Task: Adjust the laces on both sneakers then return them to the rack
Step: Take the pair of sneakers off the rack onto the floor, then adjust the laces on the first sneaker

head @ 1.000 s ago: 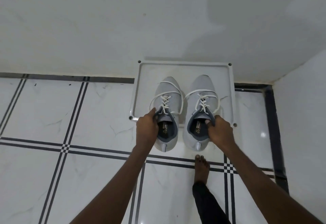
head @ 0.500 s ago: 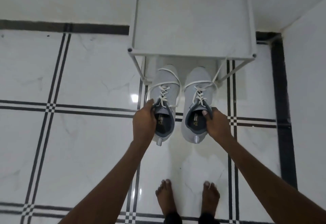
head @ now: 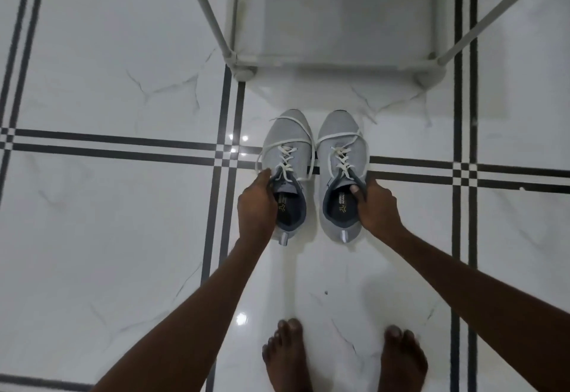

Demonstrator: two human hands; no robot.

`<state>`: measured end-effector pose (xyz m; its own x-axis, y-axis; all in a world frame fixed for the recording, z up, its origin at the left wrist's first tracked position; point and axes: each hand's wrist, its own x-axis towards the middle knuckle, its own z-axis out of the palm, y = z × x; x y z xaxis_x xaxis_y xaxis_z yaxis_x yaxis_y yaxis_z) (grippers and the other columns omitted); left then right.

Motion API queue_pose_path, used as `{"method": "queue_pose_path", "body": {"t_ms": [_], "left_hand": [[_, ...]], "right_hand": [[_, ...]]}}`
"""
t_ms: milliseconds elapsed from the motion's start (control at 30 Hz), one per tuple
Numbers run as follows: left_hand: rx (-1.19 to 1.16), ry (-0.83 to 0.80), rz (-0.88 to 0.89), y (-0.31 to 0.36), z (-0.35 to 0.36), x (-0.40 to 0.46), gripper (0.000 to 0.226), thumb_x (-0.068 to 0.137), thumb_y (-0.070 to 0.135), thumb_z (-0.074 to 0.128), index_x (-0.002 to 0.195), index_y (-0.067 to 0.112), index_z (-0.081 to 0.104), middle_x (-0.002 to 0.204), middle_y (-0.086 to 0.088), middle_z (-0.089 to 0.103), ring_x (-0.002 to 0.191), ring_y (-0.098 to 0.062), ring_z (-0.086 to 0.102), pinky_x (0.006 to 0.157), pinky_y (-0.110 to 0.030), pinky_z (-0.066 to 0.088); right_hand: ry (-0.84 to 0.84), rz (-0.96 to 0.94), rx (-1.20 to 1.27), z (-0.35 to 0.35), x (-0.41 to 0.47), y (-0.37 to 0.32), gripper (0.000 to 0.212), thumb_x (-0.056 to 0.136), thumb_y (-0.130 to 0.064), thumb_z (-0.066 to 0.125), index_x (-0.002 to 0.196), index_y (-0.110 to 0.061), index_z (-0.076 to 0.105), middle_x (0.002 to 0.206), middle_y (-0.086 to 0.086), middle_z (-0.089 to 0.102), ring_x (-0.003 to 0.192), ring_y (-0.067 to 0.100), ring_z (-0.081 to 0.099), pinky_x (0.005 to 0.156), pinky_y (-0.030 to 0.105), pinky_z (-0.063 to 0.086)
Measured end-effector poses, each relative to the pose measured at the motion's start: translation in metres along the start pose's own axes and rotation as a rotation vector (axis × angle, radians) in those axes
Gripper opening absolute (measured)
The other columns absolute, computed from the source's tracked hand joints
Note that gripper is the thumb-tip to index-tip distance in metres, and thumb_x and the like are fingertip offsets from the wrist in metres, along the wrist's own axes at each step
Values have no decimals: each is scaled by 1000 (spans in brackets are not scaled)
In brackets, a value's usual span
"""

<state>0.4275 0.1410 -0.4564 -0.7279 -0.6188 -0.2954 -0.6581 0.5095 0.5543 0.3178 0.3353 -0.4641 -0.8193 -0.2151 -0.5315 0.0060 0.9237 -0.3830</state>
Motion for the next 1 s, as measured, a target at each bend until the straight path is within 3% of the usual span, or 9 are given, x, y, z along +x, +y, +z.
{"method": "queue_pose_path", "body": {"t_ms": [167, 267, 333, 500, 633, 733, 800, 900, 1000], "left_hand": [[58, 32, 112, -19, 28, 11, 19, 99, 23, 45, 113, 19, 58, 96, -1, 71, 76, -21, 68, 66, -35, 59], [163, -19, 169, -29, 30, 21, 22, 98, 24, 46, 115, 14, 56, 110, -6, 68, 77, -25, 69, 65, -36, 58], [227, -46, 199, -37, 28, 27, 26, 99, 25, 44, 120, 12, 53, 121, -8, 65, 78, -26, 69, 65, -37, 59], [333, 19, 195, -61, 15, 34, 22, 100, 25, 44, 117, 12, 51, 104, -8, 68, 69, -26, 67, 55, -32, 51], [311, 97, 212, -87, -9, 48, 25, 100, 33, 44, 118, 19, 53, 100, -5, 70, 74, -26, 68, 62, -35, 55], [392, 27, 222, -98, -36, 68, 40, 87, 59, 52, 109, 26, 60, 91, -1, 67, 77, -20, 65, 65, -34, 55], [407, -91, 213, -97, -57, 81, 52, 74, 70, 61, 101, 26, 68, 84, -6, 65, 76, -19, 61, 64, -30, 51], [360, -254, 195, -85, -100, 96, 41, 77, 60, 69, 81, 19, 76, 71, -5, 69, 69, -18, 63, 60, -27, 42], [380, -403, 54, -78, -144, 98, 32, 87, 50, 63, 79, 23, 78, 67, 4, 68, 67, -8, 60, 62, -25, 43]], "right_hand": [[-11, -40, -47, 20, 26, 14, 52, 92, -36, 55, 127, 1, 44, 118, 23, 62, 110, 42, 58, 81, 39, 47], [187, -374, -151, 12, 27, -3, 84, 81, -33, 61, 147, 3, 23, 146, 24, 39, 134, 40, 38, 108, 50, 39], [233, -605, -150, 4, 28, -30, 79, 82, -27, 58, 148, 2, 25, 152, 23, 33, 141, 39, 29, 117, 50, 26], [48, -945, -246, 26, 53, -85, 39, 79, -13, 58, 115, 1, 60, 107, 18, 65, 103, 37, 55, 89, 49, 48], [-81, -1056, -355, 55, 63, -111, 40, 77, -15, 52, 114, -4, 59, 103, 14, 66, 98, 34, 56, 82, 46, 48], [-40, -1059, -315, 70, 63, -125, 25, 78, -14, 56, 102, -9, 60, 90, 12, 64, 86, 31, 55, 67, 36, 38], [-69, -1009, -230, 72, 67, -131, 5, 76, -14, 54, 79, -11, 56, 76, 14, 63, 76, 33, 55, 60, 33, 32], [-198, -982, -139, 65, 83, -137, 23, 68, -22, 45, 52, -5, 48, 54, 16, 56, 56, 30, 53, 57, 34, 37], [-490, -639, 206, 45, 94, -147, 28, 71, -20, 48, 49, -2, 46, 51, 20, 53, 56, 24, 56, 56, 37, 45]]}}
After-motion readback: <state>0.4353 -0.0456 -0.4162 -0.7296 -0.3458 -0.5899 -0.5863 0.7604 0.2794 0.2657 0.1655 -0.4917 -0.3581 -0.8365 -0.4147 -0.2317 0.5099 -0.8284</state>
